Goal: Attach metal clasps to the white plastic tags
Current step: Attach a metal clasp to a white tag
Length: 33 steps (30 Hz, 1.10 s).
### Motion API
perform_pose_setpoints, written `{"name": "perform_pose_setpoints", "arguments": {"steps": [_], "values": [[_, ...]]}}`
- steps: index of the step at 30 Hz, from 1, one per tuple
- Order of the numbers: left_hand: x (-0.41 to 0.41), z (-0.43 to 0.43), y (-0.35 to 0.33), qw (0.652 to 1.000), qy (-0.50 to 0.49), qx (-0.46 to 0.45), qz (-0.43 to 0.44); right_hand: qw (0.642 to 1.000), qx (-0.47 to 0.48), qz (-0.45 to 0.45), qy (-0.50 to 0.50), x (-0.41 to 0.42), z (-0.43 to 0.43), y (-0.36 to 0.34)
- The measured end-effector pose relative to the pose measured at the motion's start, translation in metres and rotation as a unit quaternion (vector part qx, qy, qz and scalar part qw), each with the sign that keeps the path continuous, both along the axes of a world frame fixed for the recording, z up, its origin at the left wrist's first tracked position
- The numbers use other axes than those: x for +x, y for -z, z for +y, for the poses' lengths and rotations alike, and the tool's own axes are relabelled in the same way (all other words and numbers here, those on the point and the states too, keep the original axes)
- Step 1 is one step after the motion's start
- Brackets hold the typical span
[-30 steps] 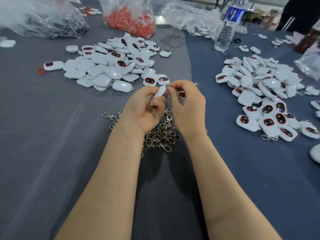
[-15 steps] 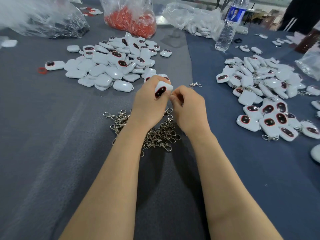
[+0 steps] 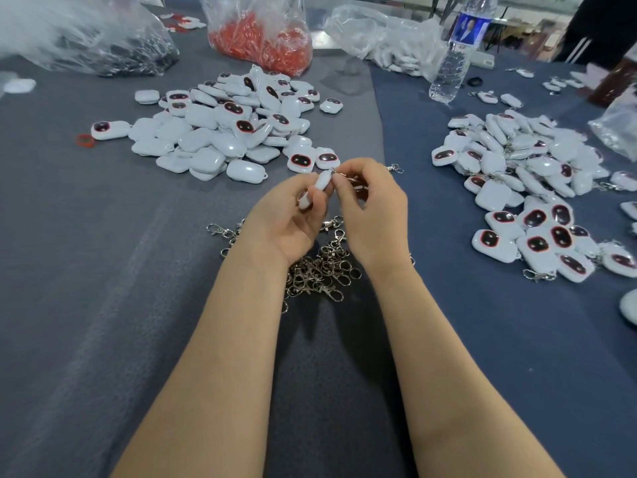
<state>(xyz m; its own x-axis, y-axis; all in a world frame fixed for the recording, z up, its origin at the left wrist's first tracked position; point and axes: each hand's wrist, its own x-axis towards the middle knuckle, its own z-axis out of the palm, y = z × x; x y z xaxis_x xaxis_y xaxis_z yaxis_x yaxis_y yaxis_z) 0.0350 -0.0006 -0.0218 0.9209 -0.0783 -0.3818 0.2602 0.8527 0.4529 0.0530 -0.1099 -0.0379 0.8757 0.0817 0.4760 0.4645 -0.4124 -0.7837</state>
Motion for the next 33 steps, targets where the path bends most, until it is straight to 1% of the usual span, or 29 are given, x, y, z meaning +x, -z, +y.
{"name": "perform_pose_setpoints", "arguments": {"steps": [4, 7, 10, 12, 13, 14, 15, 16, 18, 19, 22, 23, 24, 26, 27, 30, 33], "values": [[0.0, 0.002, 0.001, 0.998, 0.021, -0.061, 0.004, 1.0, 0.018, -0.003, 0.002, 0.0, 0.0, 0.0], [0.0, 0.003, 0.002, 0.998, 0.025, -0.064, 0.005, 1.0, -0.001, -0.025, 0.006, -0.001, 0.0, 0.0], [-0.001, 0.002, 0.002, 0.999, 0.027, -0.041, 0.003, 0.996, -0.032, -0.084, 0.014, -0.003, 0.0, 0.0], [-0.002, 0.001, 0.001, 1.0, 0.014, -0.014, 0.003, 0.994, -0.045, -0.099, 0.023, -0.002, 0.0, 0.0], [-0.002, 0.0, 0.0, 1.0, -0.002, 0.016, 0.001, 0.993, -0.054, -0.1, 0.025, -0.002, -0.001, -0.001], [-0.002, -0.001, 0.0, 0.997, -0.026, 0.067, -0.005, 0.993, -0.063, -0.098, 0.026, -0.002, -0.001, -0.001], [-0.002, -0.002, -0.001, 0.989, -0.053, 0.139, -0.015, 0.992, -0.073, -0.096, 0.024, -0.002, -0.001, -0.001], [-0.003, -0.004, -0.001, 0.971, -0.079, 0.222, -0.03, 0.992, -0.081, -0.092, 0.022, -0.001, -0.002, -0.001], [-0.004, -0.007, 0.0, 0.919, -0.121, 0.369, -0.071, 0.992, -0.094, -0.084, 0.018, 0.0, -0.003, -0.001], [-0.004, -0.007, 0.0, 0.891, -0.136, 0.423, -0.095, 0.992, -0.1, -0.078, 0.017, 0.0, -0.004, -0.001], [-0.003, -0.007, 0.001, 0.805, -0.157, 0.551, -0.153, 0.992, -0.114, -0.05, 0.011, 0.001, -0.006, -0.001], [-0.002, -0.007, 0.002, 0.781, -0.154, 0.581, -0.168, 0.993, -0.112, -0.038, 0.011, 0.001, -0.006, -0.001], [-0.001, -0.007, 0.003, 0.764, -0.152, 0.601, -0.178, 0.994, -0.106, -0.023, 0.012, 0.001, -0.006, -0.001], [0.0, -0.009, 0.004, 0.745, -0.155, 0.622, -0.182, 0.996, -0.09, 0.01, 0.013, 0.001, -0.006, 0.0], [0.0, -0.009, 0.004, 0.742, -0.161, 0.627, -0.176, 0.996, -0.083, 0.029, 0.012, 0.002, -0.006, 0.0], [0.002, -0.01, 0.005, 0.752, -0.162, 0.624, -0.136, 0.993, -0.087, 0.083, 0.017, 0.007, -0.009, 0.001], [0.001, -0.014, 0.007, 0.76, -0.112, 0.631, -0.107, 0.991, -0.077, 0.108, 0.026, 0.01, -0.011, -0.001]]}}
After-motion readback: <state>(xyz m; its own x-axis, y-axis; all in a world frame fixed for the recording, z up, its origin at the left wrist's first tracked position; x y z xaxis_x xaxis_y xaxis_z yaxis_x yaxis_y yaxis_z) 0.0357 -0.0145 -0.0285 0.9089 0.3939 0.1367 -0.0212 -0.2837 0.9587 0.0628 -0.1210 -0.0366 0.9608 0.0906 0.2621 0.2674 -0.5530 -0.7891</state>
